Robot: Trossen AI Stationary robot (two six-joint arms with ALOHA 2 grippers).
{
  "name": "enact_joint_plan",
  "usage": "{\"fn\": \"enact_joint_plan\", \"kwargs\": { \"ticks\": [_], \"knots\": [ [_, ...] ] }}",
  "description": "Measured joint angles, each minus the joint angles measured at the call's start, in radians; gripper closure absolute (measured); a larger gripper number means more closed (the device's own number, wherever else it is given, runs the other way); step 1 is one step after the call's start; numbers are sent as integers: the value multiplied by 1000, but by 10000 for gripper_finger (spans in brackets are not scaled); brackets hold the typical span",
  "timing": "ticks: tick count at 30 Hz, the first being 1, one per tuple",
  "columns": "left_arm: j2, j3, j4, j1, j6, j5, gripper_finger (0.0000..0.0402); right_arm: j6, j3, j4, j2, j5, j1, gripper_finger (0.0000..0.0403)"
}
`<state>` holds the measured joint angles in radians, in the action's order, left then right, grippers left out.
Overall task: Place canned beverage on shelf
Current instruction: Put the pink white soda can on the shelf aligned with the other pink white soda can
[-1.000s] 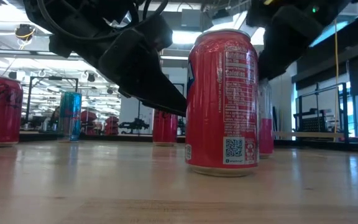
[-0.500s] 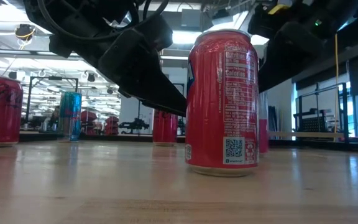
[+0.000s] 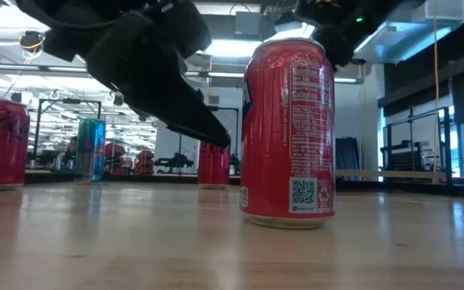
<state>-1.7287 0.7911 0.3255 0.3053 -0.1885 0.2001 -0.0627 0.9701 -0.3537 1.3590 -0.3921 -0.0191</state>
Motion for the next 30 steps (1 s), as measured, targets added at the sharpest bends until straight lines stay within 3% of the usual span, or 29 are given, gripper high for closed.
{"fn": "enact_joint_plan", "kwargs": {
  "ticks": [7, 14, 23, 30],
  "knots": [
    [29, -102, 89, 26, -74, 15, 87, -139, -1, 11, 20, 315, 280, 157],
    [31, -111, 122, 51, -97, -2, 87, -258, -1, 66, 21, 556, 429, 157],
    [31, -111, 140, 56, -97, -3, 87, -312, -1, 136, 58, 669, 513, 157],
    [31, -111, 141, 56, -97, -4, 87, -311, 1, 198, 142, 650, 511, 157]
  ]
}}
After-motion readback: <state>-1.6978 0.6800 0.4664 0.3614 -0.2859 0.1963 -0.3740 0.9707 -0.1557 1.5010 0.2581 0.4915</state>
